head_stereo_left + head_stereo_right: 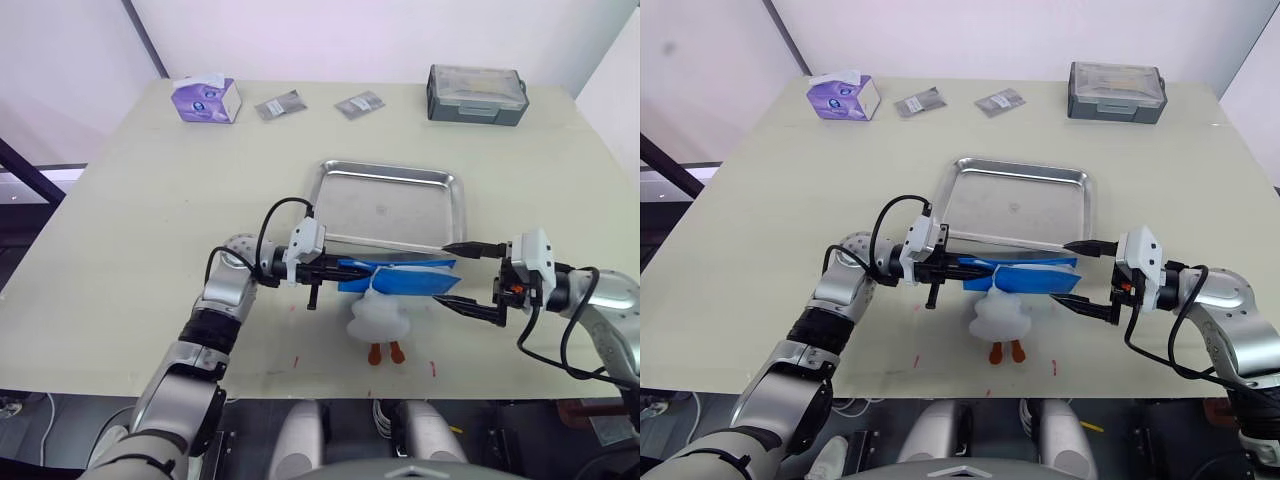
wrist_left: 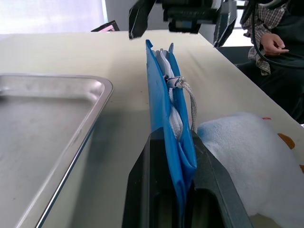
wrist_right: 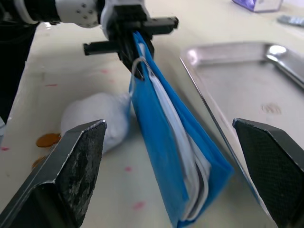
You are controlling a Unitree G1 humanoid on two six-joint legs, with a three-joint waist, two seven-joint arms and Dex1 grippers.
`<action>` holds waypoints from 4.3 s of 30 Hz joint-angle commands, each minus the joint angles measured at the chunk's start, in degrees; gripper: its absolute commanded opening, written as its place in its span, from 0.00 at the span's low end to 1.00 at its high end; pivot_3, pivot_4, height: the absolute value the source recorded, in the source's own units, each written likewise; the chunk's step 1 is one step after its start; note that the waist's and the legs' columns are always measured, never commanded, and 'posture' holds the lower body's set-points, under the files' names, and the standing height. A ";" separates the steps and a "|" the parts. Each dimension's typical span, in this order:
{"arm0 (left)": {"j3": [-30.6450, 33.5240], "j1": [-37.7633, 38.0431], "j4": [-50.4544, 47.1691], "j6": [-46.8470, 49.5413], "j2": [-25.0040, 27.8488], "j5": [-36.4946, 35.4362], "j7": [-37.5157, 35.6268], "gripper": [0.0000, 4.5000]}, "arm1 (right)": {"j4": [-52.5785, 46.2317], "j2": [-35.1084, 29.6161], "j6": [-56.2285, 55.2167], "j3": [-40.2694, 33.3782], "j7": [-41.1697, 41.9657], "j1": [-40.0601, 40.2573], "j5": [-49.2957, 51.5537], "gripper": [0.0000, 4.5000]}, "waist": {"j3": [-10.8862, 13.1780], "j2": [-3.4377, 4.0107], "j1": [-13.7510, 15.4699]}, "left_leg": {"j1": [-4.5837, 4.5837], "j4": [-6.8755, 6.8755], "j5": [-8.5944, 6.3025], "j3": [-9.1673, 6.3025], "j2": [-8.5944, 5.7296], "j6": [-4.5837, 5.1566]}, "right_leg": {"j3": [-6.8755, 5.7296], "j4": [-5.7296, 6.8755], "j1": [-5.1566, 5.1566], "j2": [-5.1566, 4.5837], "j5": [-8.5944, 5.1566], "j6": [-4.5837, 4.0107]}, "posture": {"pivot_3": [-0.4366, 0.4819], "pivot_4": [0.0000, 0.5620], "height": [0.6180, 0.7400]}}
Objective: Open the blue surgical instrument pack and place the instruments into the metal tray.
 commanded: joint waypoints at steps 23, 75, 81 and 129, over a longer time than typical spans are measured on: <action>0.31 0.82 -2.51 0.67 1.81 0.50 0.22 0.00 | 11.17 7.85 -4.92 4.65 3.24 -5.31 -5.15 0.03 | 0.00 0.00 -0.14 | 0.02 0.00 0.01 0.01 0.02 -0.01 | 0.01 0.01 0.00 0.02 0.00 0.00 | 0.48 0.27 0.98; -3.68 12.17 -19.22 19.21 1.31 -4.36 4.22 0.63 | 8.50 6.33 -5.12 1.81 4.39 -4.05 -4.12 0.00 | 0.02 0.03 -0.02 | 0.02 -0.02 0.00 0.02 0.02 0.00 | 0.05 0.01 -0.01 0.00 0.00 0.00 | 0.48 0.27 0.98; -1.50 13.49 -22.81 22.46 4.56 -8.60 1.53 0.05 | 8.63 6.27 -5.41 1.64 4.84 -3.76 -3.70 0.00 | 0.02 0.03 -0.13 | 0.03 -0.02 0.00 -0.01 0.03 0.00 | 0.05 0.02 -0.02 0.00 0.00 0.00 | 0.48 0.27 0.98; 9.80 9.38 -11.34 29.59 30.39 -12.07 -9.18 0.02 | -5.03 11.24 8.37 -2.12 -1.88 -5.26 13.28 0.00 | 0.05 0.04 -0.09 | -0.03 -0.05 -0.01 0.01 0.05 0.01 | 0.00 0.02 -0.08 0.01 -0.01 0.00 | 0.48 0.27 0.98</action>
